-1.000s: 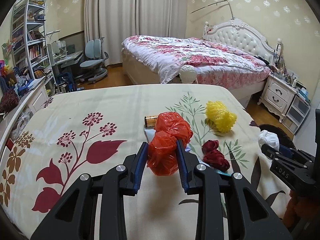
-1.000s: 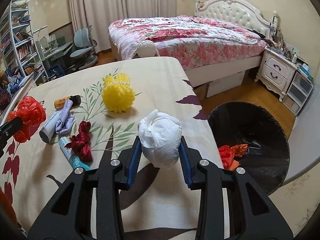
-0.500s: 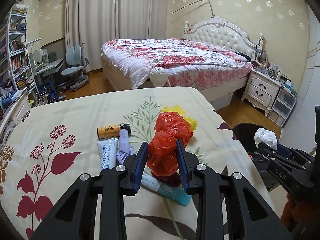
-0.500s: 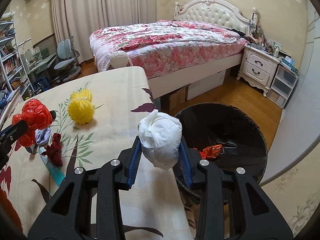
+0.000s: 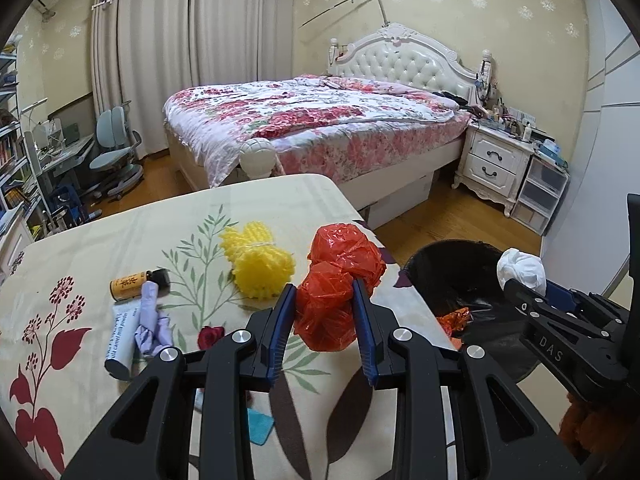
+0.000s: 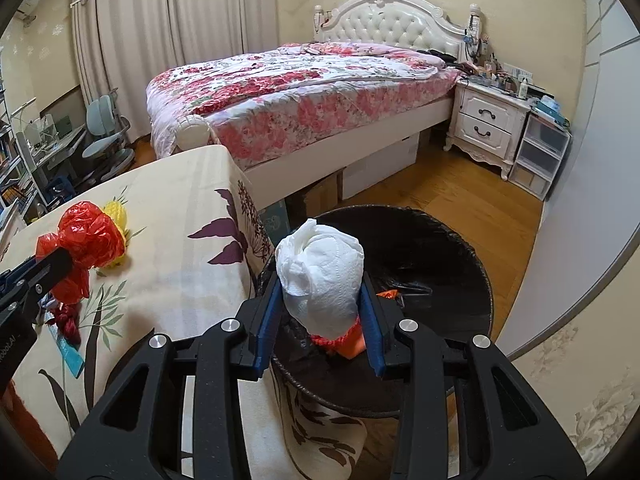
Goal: Collect trash
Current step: 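Carry the red bag and white tissue over the black bin with both tools, then open the right tool to drop the tissue while the left tool releases the red bag into the bin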
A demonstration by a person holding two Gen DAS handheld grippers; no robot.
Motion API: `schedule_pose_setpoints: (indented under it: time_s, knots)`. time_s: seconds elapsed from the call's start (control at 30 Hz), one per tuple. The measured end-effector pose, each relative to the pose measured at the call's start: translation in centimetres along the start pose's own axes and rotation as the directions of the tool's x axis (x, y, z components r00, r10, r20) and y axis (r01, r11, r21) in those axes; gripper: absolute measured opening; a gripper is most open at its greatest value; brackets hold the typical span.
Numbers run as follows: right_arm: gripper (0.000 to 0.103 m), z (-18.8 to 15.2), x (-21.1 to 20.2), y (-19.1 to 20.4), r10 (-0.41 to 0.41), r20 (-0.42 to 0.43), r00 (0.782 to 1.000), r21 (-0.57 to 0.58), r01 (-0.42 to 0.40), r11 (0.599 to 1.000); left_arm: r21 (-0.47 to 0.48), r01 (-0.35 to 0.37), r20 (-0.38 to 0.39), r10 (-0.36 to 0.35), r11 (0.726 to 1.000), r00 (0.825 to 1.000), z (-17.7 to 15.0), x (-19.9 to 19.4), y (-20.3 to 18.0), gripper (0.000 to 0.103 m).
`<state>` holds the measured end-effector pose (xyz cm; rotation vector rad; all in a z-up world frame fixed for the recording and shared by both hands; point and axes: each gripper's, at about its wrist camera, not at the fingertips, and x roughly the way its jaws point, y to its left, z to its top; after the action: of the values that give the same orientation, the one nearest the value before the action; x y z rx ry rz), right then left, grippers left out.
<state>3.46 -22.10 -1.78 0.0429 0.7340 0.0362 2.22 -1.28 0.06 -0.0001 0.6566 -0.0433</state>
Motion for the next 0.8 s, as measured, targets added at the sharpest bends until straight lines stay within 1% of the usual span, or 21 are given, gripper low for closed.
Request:
schedule_pose_setpoints:
  time_s: [0.33, 0.53, 0.7, 0.8]
  knots:
    - [0.036, 0.2, 0.5, -3.5, -0.04, 0.005, 0.999, 0.044, 0.04, 0.998, 0.038, 0.03, -0.019, -0.029, 0.999, 0.999, 0.5, 2.5, -3.9, 0.031]
    - [0.036, 0.6, 0.8, -5.0, -0.061, 0.012, 0.998, 0.068, 0.06, 0.996, 0.061, 0.037, -0.015, -0.037, 0.997, 0.999, 1.2, 3.7, -6.0, 0.031]
    - [0.036, 0.8, 1.2, -6.1, -0.073, 0.01, 0.997, 0.082, 0.072, 0.994, 0.055, 0.046, -0.036, -0.044, 0.997, 0.998, 1.8, 5.4, -7.4, 0.031]
    - [0.036, 1.0, 1.6, -6.7, -0.077, 0.005, 0.997, 0.091, 0.076, 0.993, 0.074, 0.046, -0.033, -0.043, 0.996, 0.998, 2.0, 6.1, -8.3, 0.031]
